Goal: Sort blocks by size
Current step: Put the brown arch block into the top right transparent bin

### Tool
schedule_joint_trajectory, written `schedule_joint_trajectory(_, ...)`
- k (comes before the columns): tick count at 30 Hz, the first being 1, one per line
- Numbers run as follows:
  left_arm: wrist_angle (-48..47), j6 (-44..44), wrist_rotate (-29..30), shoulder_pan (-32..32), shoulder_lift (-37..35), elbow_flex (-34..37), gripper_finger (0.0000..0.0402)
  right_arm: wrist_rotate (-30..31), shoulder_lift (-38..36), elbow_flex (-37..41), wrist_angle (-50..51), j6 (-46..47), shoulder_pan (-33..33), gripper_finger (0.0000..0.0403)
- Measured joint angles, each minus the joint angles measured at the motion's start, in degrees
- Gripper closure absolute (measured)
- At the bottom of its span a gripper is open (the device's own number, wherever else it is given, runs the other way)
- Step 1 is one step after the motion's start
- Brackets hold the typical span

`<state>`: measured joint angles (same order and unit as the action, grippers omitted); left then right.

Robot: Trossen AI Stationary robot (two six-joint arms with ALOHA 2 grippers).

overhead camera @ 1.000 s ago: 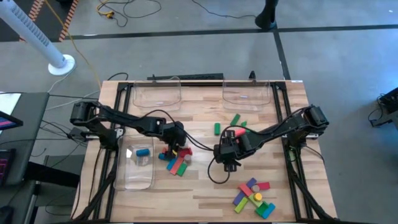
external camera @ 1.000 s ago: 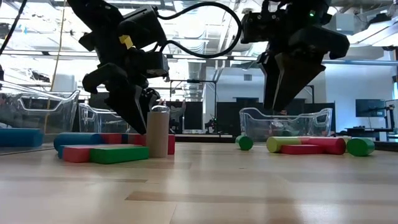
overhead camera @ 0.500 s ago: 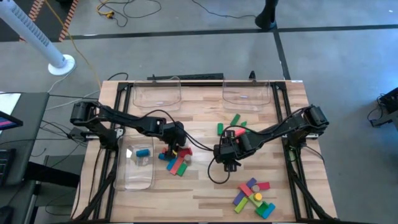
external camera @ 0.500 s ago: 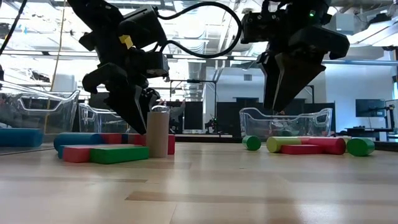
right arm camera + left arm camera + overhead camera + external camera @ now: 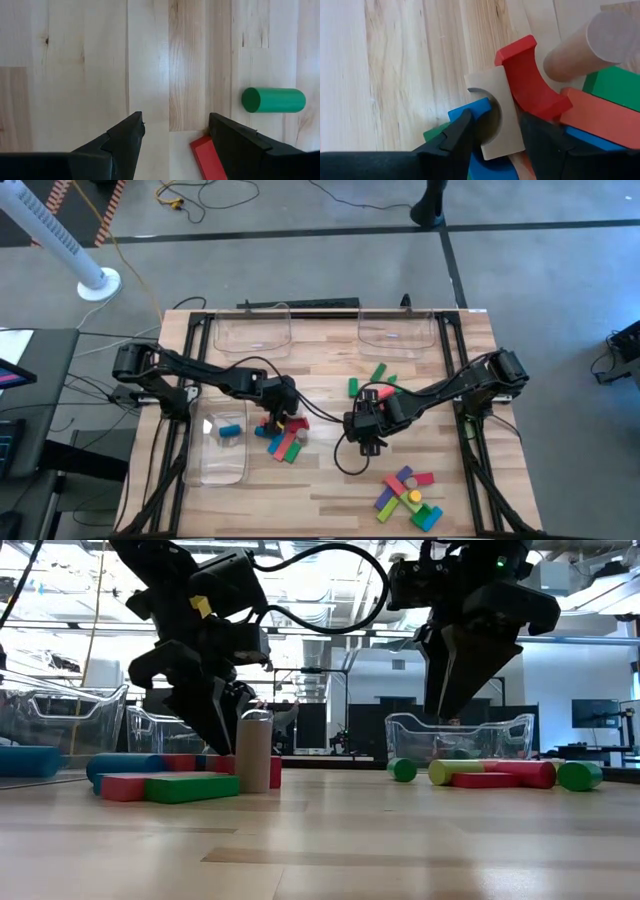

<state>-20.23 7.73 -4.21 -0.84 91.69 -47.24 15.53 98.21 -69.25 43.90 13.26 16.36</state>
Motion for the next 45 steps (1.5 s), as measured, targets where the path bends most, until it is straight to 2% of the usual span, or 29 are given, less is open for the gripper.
schedule_joint_trajectory(12, -2.8, 0.6, 0.5, 0.0, -7.3, 0.3, 0.0204, 0.0, 0.0, 0.0, 0.6, 0.3, 0.0, 0.0143)
schedule_joint_trajectory(17, -2.3, 0.0, 1.5, 1.2, -7.1, 0.3, 0.0203, 0.0, 0.0, 0.0, 0.4, 0.3, 0.0, 0.0143)
schedule_joint_trajectory(25, 4.0, 2.1, -0.7, 4.3, -7.1, 0.1, 0.0203, 0.0, 0.0, 0.0, 0.2, 0.3, 0.0, 0.0143)
schedule_joint_trajectory(30, 5.5, 3.2, 2.7, 3.6, -7.1, 0.1, 0.0203, 0.0, 0.0, 0.0, -0.8, 0.3, 0.0, 0.0143)
schedule_joint_trajectory(34, 5.4, 3.0, 2.2, 1.9, -7.1, 0.6, 0.0203, 0.0, 0.0, 0.0, -0.9, 0.4, 0.0, 0.0143)
schedule_joint_trajectory(39, 6.5, 2.9, -2.0, 1.8, -2.2, 0.5, 0.0212, 0.0, 0.0, 0.0, -1.0, 0.4, 0.0, 0.0143)
schedule_joint_trajectory(45, 5.3, 2.7, 0.8, 2.0, 2.3, -2.0, 0.0229, 0.0, 0.0, 0.0, -1.2, 0.4, 0.0, 0.0143)
